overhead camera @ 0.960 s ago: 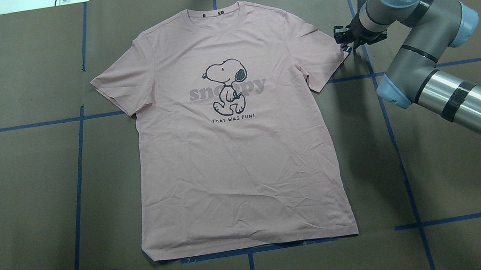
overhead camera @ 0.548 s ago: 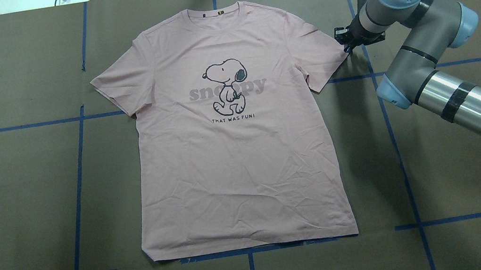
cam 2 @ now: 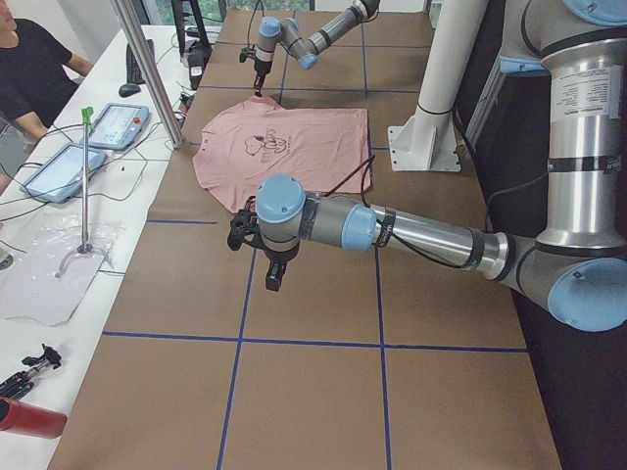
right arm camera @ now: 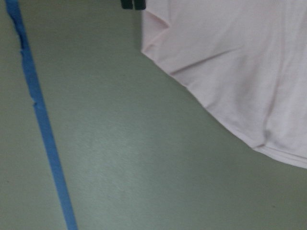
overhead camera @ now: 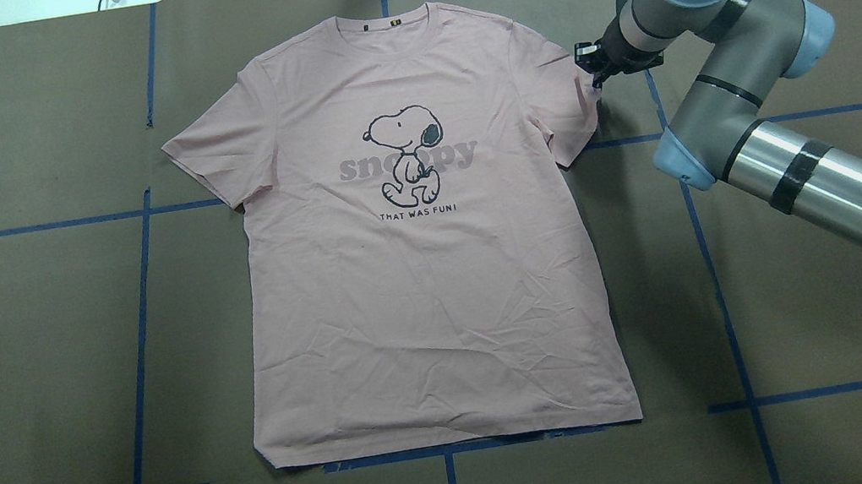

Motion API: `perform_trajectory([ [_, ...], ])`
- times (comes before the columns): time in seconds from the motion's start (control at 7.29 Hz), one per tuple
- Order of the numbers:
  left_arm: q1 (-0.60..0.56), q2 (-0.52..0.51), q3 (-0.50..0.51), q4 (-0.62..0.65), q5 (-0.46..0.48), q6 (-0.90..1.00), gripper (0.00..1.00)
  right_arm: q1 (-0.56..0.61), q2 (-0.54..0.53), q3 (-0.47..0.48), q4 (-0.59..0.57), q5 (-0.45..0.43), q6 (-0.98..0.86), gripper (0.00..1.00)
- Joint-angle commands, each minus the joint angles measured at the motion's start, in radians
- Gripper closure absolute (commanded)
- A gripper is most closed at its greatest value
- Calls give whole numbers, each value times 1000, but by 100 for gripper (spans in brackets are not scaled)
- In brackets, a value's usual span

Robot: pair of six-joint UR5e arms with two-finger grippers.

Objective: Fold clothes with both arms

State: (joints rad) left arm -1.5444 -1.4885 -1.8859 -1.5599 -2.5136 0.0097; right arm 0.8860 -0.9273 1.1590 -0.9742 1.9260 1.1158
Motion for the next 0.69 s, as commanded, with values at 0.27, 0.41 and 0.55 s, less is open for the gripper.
perform_trajectory([
  [0.27, 0, 4, -13, 3, -1, -1, 0, -44, 106, -16, -3, -13, 25, 100],
  [0.41, 0, 4, -13, 1, -1, -1, 0, -91, 170, -71, -4, -83, 30, 100],
  [0.55, 0, 4, -15, 3, -1, -1, 0, -146, 232, -146, -3, -170, 56, 100],
])
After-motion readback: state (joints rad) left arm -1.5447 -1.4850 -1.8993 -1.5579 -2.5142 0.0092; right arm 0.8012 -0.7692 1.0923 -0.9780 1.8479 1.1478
